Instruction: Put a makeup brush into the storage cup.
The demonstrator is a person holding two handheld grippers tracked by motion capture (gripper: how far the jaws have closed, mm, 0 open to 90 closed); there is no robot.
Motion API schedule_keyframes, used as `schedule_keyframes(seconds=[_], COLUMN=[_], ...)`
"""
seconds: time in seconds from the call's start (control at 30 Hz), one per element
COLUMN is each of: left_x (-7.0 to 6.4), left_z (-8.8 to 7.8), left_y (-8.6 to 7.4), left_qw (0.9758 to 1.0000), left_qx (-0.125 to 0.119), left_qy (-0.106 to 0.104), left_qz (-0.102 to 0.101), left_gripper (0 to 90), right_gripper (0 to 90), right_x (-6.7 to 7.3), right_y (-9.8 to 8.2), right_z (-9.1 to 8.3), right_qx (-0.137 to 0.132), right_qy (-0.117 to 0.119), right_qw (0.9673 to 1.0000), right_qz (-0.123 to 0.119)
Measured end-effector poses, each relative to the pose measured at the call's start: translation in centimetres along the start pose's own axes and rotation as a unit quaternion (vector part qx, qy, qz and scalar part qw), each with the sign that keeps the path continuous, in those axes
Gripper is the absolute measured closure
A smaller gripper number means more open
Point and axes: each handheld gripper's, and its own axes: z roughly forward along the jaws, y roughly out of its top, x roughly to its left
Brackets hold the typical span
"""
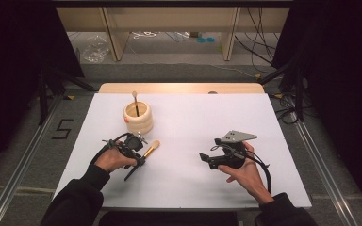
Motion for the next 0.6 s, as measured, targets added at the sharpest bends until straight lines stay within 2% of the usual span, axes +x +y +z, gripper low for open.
schedule_keyframes(seconds=[0.1,0.17,0.2,0.27,0.3,0.4,0.47,0.6], left_x=[0.11,0.18,0.15,0.31,0.24,0.47,0.53,0.58], left_z=[0.0,-0.08,0.01,-0.1,0.01,-0.04,-0.02,-0.03], left_y=[0.09,0.27,0.34,0.56,0.61,0.78,0.8,0.87], left_qw=[1.0,0.9997,0.9998,0.9992,0.9994,0.9987,0.9989,0.9986], left_qx=[0.005,0.018,0.015,0.032,0.028,0.041,0.04,0.044], left_qy=[-0.005,-0.005,-0.006,-0.007,-0.007,-0.01,-0.014,-0.014], left_qz=[0.006,0.013,0.012,0.023,0.018,0.028,0.021,0.026], left_gripper=[71.8,74.6,74.6,75.6,76.4,77.5,77.5,77.6], right_gripper=[16.8,16.8,16.8,16.9,16.9,16.8,16.9,17.0], right_x=[0.01,0.02,0.02,0.0,0.07,-0.01,-0.02,-0.01], right_y=[0.01,0.01,0.01,0.01,0.03,-0.01,-0.01,0.0], right_z=[-0.06,-0.05,-0.05,-0.03,-0.07,-0.01,0.03,-0.01], right_qx=[0.0,0.0,0.0,0.0,0.001,0.0,0.0,0.0], right_qy=[-0.007,-0.007,-0.007,-0.007,-0.006,-0.007,-0.004,-0.008], right_qw=[1.0,1.0,1.0,1.0,1.0,1.0,1.0,1.0], right_qz=[-0.003,-0.001,-0.001,-0.005,0.0,-0.005,-0.005,-0.005])
